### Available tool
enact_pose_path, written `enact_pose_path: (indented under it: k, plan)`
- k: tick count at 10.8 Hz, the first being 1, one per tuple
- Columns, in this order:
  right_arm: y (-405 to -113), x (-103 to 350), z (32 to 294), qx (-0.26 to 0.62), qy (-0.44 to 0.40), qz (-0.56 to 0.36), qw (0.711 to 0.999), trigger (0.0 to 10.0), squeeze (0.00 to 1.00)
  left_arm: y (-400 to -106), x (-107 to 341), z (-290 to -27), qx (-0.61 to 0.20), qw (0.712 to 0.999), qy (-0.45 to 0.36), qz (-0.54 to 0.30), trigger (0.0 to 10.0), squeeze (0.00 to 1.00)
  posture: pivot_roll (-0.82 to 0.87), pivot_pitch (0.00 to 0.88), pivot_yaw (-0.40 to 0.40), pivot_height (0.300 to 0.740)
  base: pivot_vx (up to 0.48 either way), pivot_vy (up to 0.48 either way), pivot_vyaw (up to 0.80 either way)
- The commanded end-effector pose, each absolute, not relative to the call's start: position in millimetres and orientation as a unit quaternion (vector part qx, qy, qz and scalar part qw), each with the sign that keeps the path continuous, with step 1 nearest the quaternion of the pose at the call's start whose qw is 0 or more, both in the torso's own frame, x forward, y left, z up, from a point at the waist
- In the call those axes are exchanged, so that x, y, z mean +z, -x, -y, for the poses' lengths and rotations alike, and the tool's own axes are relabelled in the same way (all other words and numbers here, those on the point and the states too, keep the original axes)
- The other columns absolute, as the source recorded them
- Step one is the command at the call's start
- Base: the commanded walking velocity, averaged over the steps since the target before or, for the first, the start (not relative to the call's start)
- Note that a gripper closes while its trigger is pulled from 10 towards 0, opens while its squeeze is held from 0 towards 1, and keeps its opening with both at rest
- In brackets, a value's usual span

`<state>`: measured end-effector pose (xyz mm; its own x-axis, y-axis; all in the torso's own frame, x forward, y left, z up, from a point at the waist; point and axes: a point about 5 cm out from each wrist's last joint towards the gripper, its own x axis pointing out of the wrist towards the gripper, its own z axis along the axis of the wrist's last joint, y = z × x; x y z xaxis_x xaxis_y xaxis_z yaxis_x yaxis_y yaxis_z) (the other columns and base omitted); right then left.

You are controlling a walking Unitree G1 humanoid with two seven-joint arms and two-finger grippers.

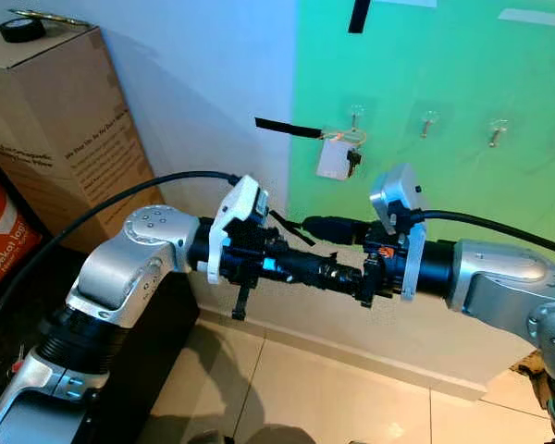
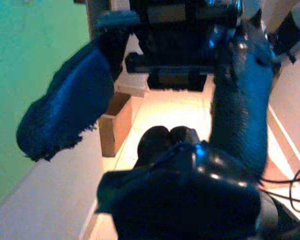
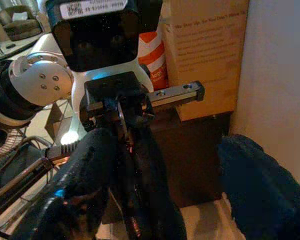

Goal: Hang keys on a hook

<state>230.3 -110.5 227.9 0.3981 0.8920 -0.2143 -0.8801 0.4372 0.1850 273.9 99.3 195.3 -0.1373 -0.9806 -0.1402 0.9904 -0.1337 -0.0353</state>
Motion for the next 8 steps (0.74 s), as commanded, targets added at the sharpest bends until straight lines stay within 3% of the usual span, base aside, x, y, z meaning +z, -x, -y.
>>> enact_pose_path:
  k: [1, 8]
  plan:
    - [-231.2, 231.8, 111.1, 0.528, -0.013, -0.139, 0.838, 0.0, 0.0, -275.4, 198.7, -100.1, -0.755, 0.651, -0.06, -0.056, 10.0, 0.0, -0.14, 0.0, 0.022, 0.74, 0.0, 0.0, 0.0]
    - [-229.6, 228.7, 107.8, 0.532, 0.001, -0.143, 0.834, 0.0, 0.0, -279.9, 195.1, -99.5, -0.756, 0.647, -0.078, -0.062, 10.0, 0.0, -0.14, 0.0, 0.028, 0.74, 0.0, 0.0, 0.0]
